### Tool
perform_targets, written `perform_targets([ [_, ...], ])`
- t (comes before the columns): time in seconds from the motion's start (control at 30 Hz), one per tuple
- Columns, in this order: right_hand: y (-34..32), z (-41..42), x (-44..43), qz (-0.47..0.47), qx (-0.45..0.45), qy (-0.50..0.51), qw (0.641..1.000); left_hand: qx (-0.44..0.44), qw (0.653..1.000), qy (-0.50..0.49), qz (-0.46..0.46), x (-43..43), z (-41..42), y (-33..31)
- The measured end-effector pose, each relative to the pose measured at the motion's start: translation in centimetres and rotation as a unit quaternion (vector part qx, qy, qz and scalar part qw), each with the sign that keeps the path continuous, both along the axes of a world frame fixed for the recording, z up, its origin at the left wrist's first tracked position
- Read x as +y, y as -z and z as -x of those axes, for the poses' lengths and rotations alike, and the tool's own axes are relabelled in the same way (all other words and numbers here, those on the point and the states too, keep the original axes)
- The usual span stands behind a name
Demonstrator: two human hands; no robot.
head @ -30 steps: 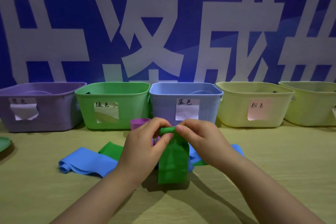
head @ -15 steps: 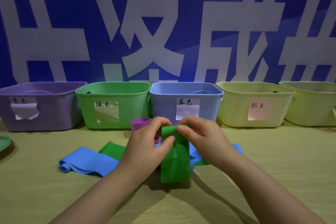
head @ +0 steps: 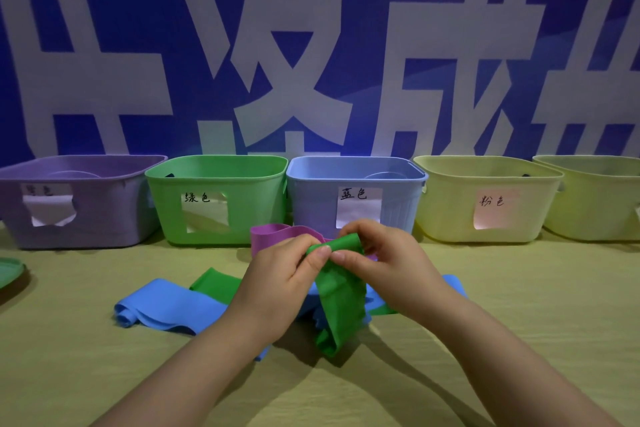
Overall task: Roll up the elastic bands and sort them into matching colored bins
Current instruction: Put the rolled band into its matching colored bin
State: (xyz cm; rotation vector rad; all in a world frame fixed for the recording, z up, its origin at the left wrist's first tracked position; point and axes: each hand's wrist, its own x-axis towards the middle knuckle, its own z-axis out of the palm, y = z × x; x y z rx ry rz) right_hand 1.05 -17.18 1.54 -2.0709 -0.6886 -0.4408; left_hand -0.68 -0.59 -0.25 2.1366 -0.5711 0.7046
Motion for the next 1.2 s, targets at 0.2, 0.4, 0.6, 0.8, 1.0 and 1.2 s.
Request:
perform_targets([
  [0.2,0.03,0.42,0.0,-0.042,0.053,-0.012,0.998,0.024,0.994,0.038,0.103,-0.04,-0.06,-0.06],
  [0.4,0.33,0.13,0.34,-0.086,0.09,-0.017,0.992,-0.007,0.996,0.043,0.084,-0.32,0.11,-0.19],
  [0.6,0.4,0.02,0.27,-0.066,0.076,-0.017,0.995,-0.017,0.997,0.006,0.08,-0.28,-0.02,-0.17],
  [0.8,0.17,0.05,0.4,-0.099,0.021,-0.015,0.995,-0.026,0.997,0.001,0.076,-0.21,0.14,-0.24],
  [1.0,-0.05,0.17,0.31,-0.057,0.027,-0.006,0.998,-0.081,0.996,-0.012,0.02,-0.15,0.36,-0.35],
  [1.2,0.0,0.05,0.44,-0.109,0.055,-0.042,0.992,-0.067,0.996,-0.05,0.028,-0.02,0.35,-0.36],
])
